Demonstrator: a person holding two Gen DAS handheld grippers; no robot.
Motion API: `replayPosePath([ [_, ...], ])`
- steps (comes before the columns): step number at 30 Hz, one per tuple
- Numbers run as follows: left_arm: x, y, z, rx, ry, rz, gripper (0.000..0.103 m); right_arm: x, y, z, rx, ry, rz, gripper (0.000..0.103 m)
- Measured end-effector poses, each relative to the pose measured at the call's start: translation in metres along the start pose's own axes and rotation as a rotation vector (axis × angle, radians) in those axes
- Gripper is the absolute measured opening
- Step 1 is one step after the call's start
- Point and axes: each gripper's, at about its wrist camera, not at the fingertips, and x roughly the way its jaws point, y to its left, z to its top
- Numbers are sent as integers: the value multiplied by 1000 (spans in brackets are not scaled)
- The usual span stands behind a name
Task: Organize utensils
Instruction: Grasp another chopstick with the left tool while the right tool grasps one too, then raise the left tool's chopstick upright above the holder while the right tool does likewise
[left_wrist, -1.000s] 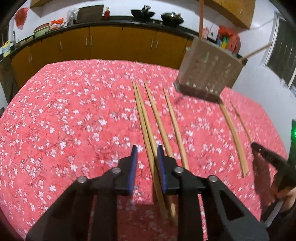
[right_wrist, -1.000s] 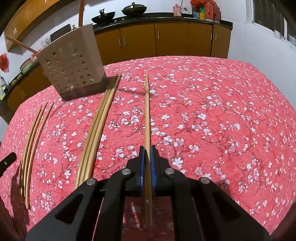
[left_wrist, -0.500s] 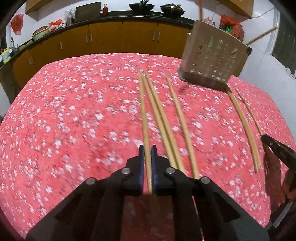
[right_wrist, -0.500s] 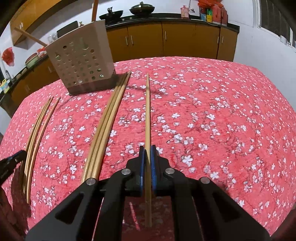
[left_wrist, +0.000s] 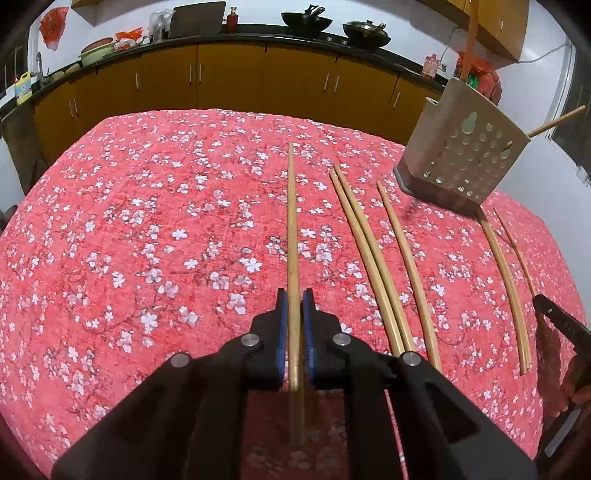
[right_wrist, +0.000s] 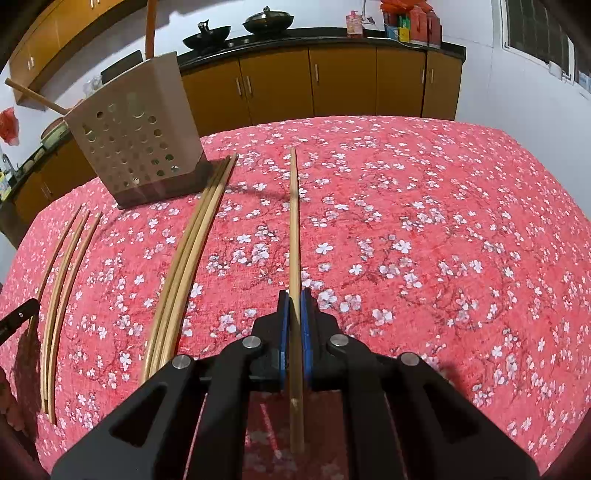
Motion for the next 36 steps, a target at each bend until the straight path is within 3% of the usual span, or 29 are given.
replayPosePath([
  [9,-2,1,-1,4,0,1,12,0,3,-3,-21,1,-12,8],
  [23,-1,-13,-6,71,6,62,12,-4,2,-6,-25,0,-7,8],
  [27,0,-12,-5,71,6,70,8,-5,1,-6,-18,-3,1,7],
  [36,-24,-8,2,79,-22,76,8,-50,-8,7,10,-141,19,7],
])
